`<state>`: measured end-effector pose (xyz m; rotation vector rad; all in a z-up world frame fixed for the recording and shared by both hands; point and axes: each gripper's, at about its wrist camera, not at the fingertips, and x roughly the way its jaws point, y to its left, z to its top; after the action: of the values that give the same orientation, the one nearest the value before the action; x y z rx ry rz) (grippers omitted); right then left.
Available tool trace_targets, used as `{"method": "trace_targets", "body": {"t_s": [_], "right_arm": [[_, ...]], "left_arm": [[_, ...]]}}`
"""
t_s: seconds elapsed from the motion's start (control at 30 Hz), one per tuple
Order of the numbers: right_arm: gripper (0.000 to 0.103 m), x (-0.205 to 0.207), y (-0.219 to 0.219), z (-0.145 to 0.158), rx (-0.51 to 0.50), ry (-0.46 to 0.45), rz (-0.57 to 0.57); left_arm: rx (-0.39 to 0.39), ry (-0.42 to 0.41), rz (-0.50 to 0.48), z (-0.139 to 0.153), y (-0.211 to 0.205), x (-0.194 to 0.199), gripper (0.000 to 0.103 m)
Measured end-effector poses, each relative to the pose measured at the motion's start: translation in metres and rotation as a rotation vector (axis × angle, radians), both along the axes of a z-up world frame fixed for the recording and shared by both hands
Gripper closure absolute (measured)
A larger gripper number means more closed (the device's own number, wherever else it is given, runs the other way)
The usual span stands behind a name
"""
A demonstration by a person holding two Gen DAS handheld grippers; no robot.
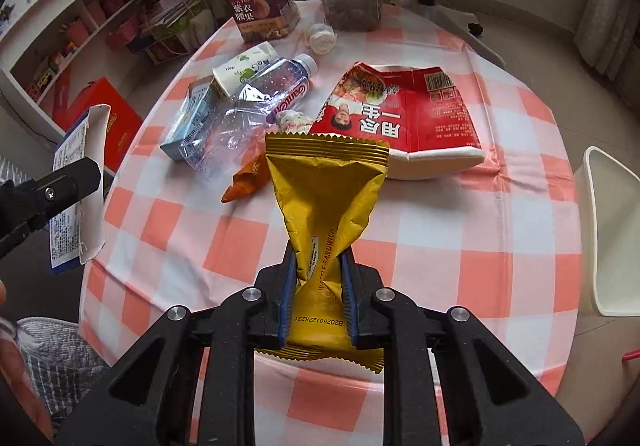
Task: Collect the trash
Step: 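Grasp the yellow snack packet with the right tool while left holds the snack box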
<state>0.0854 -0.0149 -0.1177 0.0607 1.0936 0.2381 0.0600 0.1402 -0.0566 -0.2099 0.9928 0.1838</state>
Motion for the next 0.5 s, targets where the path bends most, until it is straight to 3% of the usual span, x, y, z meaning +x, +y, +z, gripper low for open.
{"method": "trace_targets", "body": {"t_s": [0.27,0.5], "right_arm": [[0.083,-0.004,-0.045,0.036,-0.006,-0.161,-0.038],[0.083,-0.006,-0.067,0.045,-0.046,-0.221,-0.07]], "left_arm": [[0.003,-0.046,-0.005,0.005,-0.012,0.002,0.046],[0.008,-0.057,-0.043,0.006,-0.033,0.007,0.046]]}}
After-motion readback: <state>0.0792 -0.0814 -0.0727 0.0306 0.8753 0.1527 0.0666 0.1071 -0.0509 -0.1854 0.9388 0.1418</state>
